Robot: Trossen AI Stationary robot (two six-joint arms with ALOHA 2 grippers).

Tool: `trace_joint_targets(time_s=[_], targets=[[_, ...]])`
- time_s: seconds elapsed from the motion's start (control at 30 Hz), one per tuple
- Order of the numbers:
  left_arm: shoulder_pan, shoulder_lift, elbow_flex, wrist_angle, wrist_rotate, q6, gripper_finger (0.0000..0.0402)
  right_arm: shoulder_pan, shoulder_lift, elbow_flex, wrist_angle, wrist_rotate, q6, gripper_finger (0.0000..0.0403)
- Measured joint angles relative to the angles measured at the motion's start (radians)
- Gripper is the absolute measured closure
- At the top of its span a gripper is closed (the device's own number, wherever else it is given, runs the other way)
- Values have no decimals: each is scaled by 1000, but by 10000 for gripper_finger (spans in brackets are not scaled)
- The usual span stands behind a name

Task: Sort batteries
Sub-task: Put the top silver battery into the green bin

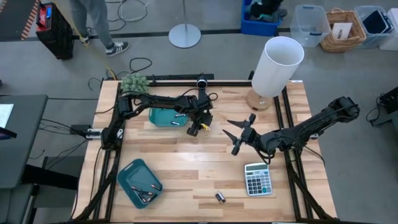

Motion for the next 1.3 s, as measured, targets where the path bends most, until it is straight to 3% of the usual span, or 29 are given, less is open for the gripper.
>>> trace_joint_targets(time_s=[0.17, 0.43, 0.57, 0.8, 1.1, 1.3], targets=[[-1, 0, 0, 2, 9, -16, 285, 0, 0, 0, 0, 0, 3, 184], [-1, 1, 0, 14, 20, -25, 214, 0, 0, 0, 0, 0, 4, 184], [-3, 2, -1, 16, 38, -23, 205, 0, 0, 0, 0, 0, 4, 184], [-8, 2, -13, 30, 56, -40, 248, 0, 0, 0, 1, 0, 4, 184], [-9, 1, -13, 21, 61, -88, 357, 0, 0, 0, 2, 0, 10, 184], [-9, 0, -13, 19, 58, -95, 363, 0, 0, 0, 3, 0, 10, 184]])
